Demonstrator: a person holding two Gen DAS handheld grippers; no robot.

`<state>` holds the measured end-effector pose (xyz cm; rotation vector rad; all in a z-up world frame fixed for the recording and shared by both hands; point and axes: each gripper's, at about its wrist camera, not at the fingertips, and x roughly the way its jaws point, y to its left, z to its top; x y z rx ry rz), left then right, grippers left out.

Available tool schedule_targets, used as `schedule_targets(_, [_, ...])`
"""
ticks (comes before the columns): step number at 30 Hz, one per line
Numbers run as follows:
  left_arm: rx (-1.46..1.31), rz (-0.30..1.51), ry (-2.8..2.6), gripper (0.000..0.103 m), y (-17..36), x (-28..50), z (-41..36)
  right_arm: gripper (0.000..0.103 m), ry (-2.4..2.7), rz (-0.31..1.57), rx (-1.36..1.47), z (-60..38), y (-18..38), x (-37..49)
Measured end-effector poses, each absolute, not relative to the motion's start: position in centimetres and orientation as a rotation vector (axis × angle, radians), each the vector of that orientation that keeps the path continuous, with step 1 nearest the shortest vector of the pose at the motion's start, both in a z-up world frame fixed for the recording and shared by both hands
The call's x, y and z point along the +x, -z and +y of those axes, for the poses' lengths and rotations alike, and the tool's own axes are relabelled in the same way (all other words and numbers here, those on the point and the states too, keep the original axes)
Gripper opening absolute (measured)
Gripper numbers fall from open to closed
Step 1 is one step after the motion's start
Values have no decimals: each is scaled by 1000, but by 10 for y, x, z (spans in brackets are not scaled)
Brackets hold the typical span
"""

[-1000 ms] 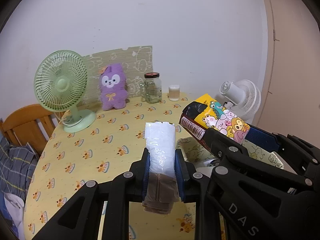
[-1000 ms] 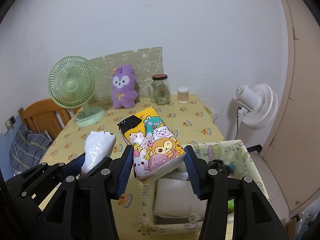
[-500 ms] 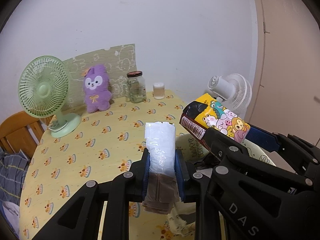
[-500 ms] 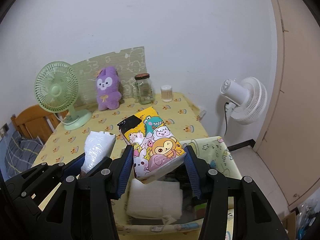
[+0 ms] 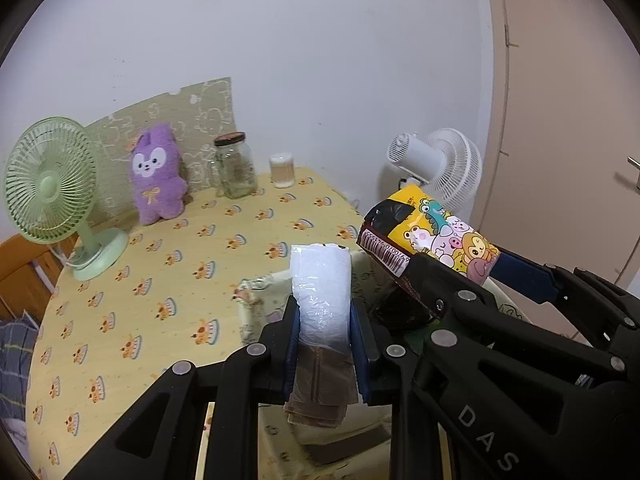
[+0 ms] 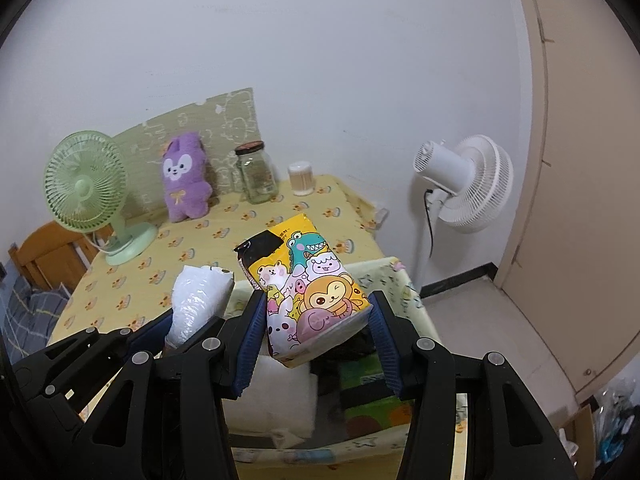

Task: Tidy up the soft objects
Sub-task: 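Release the sock into the box with the left tool while the right tool drops the snack box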

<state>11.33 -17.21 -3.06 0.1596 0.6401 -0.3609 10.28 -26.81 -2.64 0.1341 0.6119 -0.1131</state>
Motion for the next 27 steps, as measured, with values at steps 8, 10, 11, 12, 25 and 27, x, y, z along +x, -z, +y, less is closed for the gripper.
schedule_targets(8, [168,683,393,26,44,120,-189,55,159,645,143,-284,39,106])
schedule_targets(10, [173,692,399,34,47,121,-191,55,164,651,144,-285,42,108])
schedule_targets(11, [177,696,401,37,48,121,-192,54,167,654,145,-286,43,108])
schedule_targets(12, [179,699,403,42,49,121,-193,54,169,657,148,-286,45,108])
schedule_targets(25, [208,715,349,80,51,120,-181,55,151,693,166,-277,55,115])
schedule_targets(27, [207,718,348,80,52,121,-179,55,140,705,181,-276,57,116])
